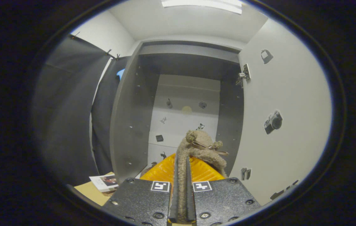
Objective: Open the shoe cabinet door, grab the shoes and put them into the shoe cabinet, then close the shoe cabinet door.
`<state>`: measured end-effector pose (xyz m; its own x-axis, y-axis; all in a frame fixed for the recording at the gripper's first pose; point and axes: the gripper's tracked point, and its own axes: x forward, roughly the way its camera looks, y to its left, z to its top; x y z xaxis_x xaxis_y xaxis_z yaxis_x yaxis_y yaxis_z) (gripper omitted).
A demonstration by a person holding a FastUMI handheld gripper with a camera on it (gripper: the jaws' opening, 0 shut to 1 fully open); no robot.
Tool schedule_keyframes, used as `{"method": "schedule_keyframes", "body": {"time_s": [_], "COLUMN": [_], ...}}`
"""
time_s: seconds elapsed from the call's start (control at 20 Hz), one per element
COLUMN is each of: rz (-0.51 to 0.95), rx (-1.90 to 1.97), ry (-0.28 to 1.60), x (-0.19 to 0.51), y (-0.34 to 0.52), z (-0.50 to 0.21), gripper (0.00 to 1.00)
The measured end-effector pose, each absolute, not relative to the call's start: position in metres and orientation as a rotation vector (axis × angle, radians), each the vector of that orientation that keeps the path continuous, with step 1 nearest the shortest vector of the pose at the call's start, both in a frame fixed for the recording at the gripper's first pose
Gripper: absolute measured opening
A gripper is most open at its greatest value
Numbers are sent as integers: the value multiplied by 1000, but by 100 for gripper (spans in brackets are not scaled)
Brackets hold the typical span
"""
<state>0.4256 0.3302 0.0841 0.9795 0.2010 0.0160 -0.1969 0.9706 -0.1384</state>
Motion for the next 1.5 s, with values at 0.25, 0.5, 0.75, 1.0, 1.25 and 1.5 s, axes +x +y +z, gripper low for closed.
{"method": "schedule_keyframes", "body": {"time_s": [0.25, 0.5, 0.75, 1.0, 1.25, 1.5], "rz": [117, 113, 142, 157, 133, 118], "rx": [-152, -219, -242, -128, -59, -64], "ry": [3, 92, 154, 336, 359, 326], "x": [505, 577, 620, 646, 656, 632], "y": [315, 317, 331, 345, 358, 350], "z": [51, 1, -38, -100, -111, -81], "gripper": [14, 13, 14, 15, 20, 62]}}
